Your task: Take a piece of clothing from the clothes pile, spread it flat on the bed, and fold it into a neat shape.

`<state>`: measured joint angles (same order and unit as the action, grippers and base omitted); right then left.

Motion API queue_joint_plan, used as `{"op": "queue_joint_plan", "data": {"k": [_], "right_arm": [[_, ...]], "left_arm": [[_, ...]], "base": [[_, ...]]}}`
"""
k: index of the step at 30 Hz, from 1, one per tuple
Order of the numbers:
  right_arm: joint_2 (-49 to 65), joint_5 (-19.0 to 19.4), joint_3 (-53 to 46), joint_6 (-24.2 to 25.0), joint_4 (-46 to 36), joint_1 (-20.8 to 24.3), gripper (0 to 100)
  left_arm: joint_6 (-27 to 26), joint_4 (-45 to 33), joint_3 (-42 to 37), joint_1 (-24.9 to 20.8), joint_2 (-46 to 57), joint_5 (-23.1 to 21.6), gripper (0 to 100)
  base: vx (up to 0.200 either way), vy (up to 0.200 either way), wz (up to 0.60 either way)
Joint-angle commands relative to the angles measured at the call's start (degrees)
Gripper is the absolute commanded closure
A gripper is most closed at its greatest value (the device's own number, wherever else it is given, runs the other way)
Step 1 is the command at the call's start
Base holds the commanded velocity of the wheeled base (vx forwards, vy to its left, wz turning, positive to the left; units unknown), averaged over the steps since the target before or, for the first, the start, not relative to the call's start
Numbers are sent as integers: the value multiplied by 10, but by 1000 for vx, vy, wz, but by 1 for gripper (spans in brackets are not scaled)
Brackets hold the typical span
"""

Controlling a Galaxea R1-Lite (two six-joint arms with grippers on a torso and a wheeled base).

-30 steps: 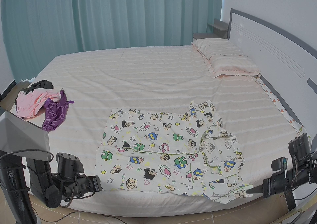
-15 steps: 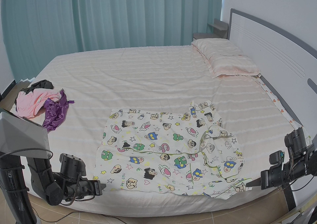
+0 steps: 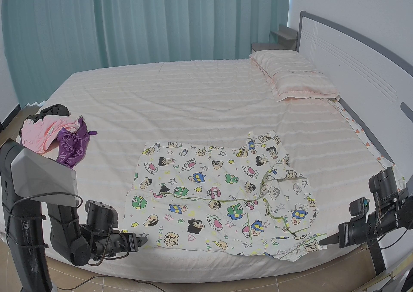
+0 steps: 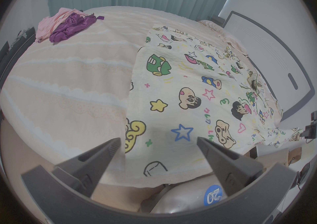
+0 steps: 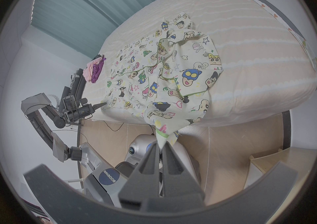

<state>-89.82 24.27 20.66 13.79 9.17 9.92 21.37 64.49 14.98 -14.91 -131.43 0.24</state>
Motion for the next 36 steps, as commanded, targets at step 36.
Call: {"op": "queue_joint_plan", "data": {"k": [36], "right_arm": [[39,-8,-22,-14,30,-32,100]], "left_arm": [[116,-497,144,-10,250,12,100]], "base": [[0,0,0]]}}
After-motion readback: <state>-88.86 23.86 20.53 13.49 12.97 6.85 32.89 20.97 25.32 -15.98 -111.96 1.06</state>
